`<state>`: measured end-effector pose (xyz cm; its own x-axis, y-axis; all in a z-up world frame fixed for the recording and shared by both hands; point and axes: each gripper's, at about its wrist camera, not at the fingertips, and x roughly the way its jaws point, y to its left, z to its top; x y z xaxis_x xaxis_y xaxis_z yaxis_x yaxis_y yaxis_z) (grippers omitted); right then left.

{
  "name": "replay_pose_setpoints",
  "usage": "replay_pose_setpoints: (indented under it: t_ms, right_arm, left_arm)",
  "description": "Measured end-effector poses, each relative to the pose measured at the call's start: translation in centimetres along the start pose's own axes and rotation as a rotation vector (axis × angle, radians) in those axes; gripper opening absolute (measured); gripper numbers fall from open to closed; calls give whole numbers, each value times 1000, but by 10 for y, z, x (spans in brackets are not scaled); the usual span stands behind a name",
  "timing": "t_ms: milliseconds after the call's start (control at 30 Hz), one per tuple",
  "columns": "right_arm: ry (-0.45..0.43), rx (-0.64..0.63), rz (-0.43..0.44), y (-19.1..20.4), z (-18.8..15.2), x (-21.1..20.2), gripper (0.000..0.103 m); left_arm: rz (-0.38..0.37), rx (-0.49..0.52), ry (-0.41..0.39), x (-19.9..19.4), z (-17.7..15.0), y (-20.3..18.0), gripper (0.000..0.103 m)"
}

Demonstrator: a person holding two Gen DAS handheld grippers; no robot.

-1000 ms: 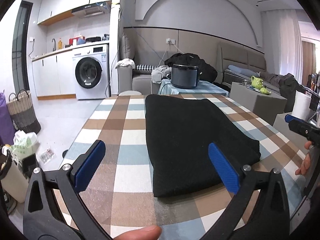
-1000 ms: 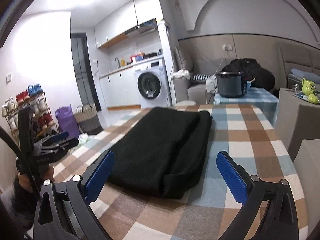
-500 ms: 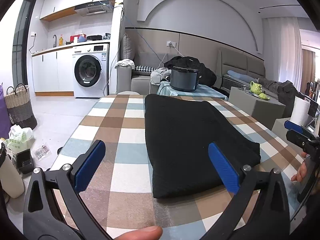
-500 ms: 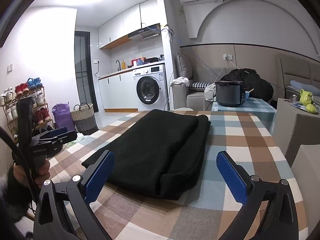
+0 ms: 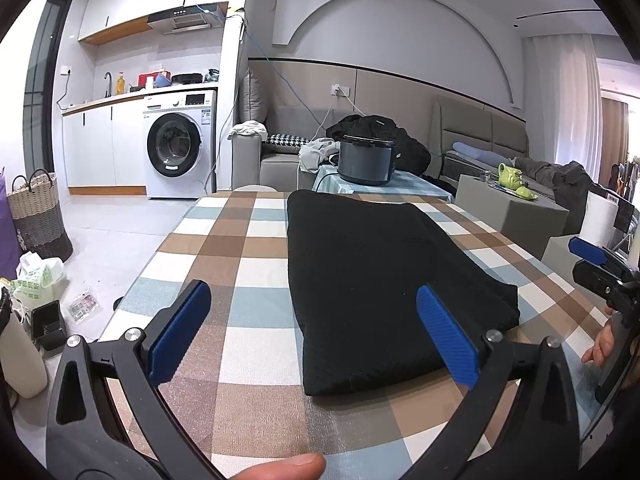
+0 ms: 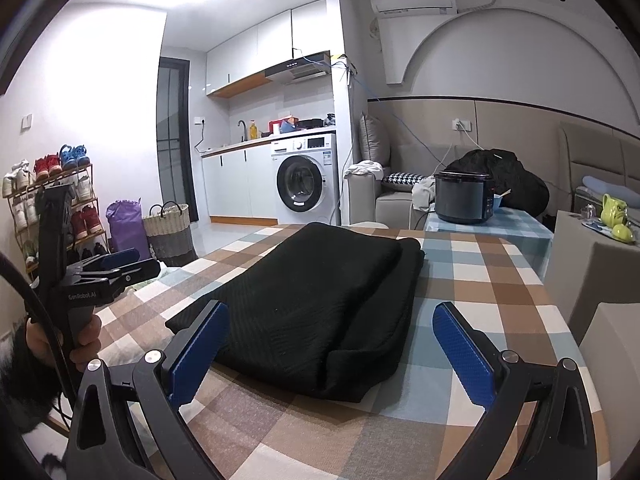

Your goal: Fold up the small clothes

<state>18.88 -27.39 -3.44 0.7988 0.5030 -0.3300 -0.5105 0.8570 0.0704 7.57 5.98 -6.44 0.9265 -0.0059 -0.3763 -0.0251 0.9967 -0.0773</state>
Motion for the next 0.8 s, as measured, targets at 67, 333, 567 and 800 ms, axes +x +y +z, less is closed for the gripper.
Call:
replay_pose_setpoints:
  t_ms: [67, 333, 567, 800]
  right_arm:
    - [1, -4, 2, 1, 0, 0, 103]
    - [2, 4, 6, -1, 0, 0, 103]
    - [4, 3, 6, -1, 0, 0, 103]
    - [4, 3, 6, -1, 0, 0, 103]
  left_arm:
    - [1, 0, 0, 0, 0, 0, 103]
    - [1, 1, -1, 0, 0, 0, 103]
    - [1, 2, -2, 0, -1, 0, 103]
    - [1, 3, -3, 0, -1, 0, 103]
